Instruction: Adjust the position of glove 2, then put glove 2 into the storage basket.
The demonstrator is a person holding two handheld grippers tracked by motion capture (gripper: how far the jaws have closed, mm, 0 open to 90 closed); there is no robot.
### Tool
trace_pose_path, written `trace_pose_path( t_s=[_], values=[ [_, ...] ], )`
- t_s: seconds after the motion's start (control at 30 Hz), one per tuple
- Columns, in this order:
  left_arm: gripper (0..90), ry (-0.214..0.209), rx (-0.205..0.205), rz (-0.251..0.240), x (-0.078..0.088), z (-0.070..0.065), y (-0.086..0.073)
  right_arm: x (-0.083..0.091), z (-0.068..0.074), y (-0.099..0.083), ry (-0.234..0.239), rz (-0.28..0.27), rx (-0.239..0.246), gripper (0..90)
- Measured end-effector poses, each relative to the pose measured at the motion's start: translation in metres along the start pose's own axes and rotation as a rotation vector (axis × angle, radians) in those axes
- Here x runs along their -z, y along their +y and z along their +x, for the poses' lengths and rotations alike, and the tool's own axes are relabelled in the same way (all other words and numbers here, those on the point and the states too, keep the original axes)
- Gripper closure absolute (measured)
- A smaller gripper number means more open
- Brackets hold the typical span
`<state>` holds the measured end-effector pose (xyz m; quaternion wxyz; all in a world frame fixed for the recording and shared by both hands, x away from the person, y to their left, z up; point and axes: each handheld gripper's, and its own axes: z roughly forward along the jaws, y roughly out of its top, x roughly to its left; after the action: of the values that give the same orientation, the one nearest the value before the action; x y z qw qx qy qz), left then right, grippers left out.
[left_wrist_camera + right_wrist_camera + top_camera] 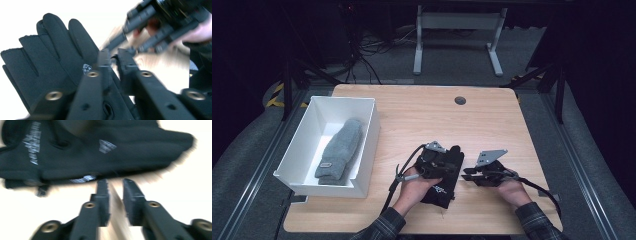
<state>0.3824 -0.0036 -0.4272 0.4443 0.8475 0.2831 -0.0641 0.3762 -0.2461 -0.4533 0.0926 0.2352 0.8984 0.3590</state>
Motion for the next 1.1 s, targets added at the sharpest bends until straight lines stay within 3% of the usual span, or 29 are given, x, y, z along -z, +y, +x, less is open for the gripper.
trace_pose_path(
  t_s=[0.17, 0.27, 0.33, 0.47, 0.63, 0.87, 0.9, 1.1],
  values=[
    [89.7, -0.015, -0.01, 0.057, -0.014, -0.008, -0.01, 0.02, -0.02, -0.018, -0.102, -0.041, -0.095, 42.9],
    [89.8, -0.015, -0.023, 0.122, -0.026, -0.012, -0.017, 0.025, -0.03, -0.025, -0.151, -0.049, -0.126, 34.7],
    [89.9, 0.016, -0.045, 0.152, -0.03, -0.014, -0.021, 0.026, -0.035, -0.029, -0.174, -0.047, -0.142, 31.9],
    [90.0, 0.064, -0.06, 0.179, -0.021, -0.015, -0.022, 0.024, -0.04, -0.033, -0.177, -0.023, -0.17, 27.5],
    [90.0, 0.099, -0.056, 0.195, -0.004, -0.006, -0.029, 0.021, -0.04, -0.034, -0.194, -0.008, -0.167, 24.1],
    [90.0, 0.132, -0.045, 0.207, 0.013, 0.005, -0.039, 0.02, -0.041, -0.035, -0.204, -0.019, -0.167, 23.6],
    [89.9, 0.171, -0.048, 0.218, 0.021, 0.01, -0.041, 0.02, -0.041, -0.037, -0.204, -0.028, -0.167, 23.0],
    [89.9, 0.19, -0.036, 0.213, 0.033, 0.018, -0.046, 0.019, -0.041, -0.04, -0.204, -0.054, -0.162, 19.1]
  ],
)
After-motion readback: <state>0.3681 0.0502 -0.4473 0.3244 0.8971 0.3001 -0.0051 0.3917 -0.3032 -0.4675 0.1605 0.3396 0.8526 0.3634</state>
